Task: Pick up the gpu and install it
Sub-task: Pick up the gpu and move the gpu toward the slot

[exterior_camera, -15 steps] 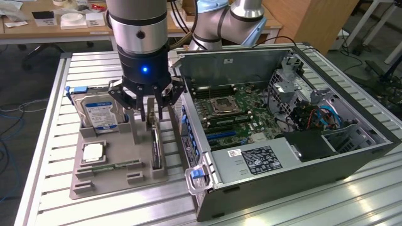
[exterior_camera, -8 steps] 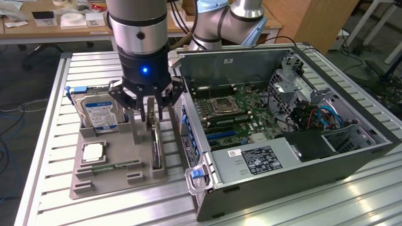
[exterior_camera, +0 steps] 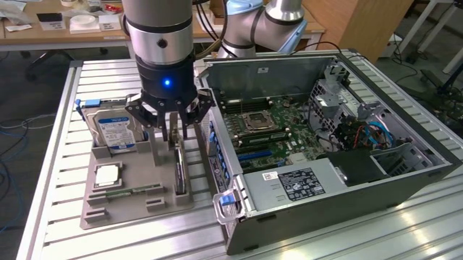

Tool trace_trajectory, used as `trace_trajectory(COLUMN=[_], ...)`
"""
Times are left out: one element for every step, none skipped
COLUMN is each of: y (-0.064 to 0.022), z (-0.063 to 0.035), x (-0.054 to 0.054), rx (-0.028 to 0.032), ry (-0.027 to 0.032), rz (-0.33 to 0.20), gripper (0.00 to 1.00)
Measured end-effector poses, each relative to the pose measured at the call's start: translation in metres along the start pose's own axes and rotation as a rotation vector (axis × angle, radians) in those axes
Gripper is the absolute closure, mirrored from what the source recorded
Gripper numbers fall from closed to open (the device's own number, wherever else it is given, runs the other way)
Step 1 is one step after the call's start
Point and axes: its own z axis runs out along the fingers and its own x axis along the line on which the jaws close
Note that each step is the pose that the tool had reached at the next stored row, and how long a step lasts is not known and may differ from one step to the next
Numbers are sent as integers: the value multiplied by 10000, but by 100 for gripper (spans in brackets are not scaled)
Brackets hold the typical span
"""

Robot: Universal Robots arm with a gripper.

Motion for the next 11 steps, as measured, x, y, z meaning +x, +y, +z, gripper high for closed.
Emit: trace_trajectory(y=[-8,-19,-31,-46,-59,-70,-79,-82,-83,-84,-86], z=[0,0,-1,-2,-2,-3,-3,0,7,15,27], x=[0,-1,-2,-4,-4,-6,-6,-6,-6,-5,-6], rx=[0,0,0,0,0,0,1,-1,-1,2,3], ry=[-1,-1,0,-1,0,0,1,0,0,1,2], rz=[0,-1,-1,-1,-1,-1,-1,0,1,2,0], gripper=[58,58,58,58,58,58,58,58,58,58,58])
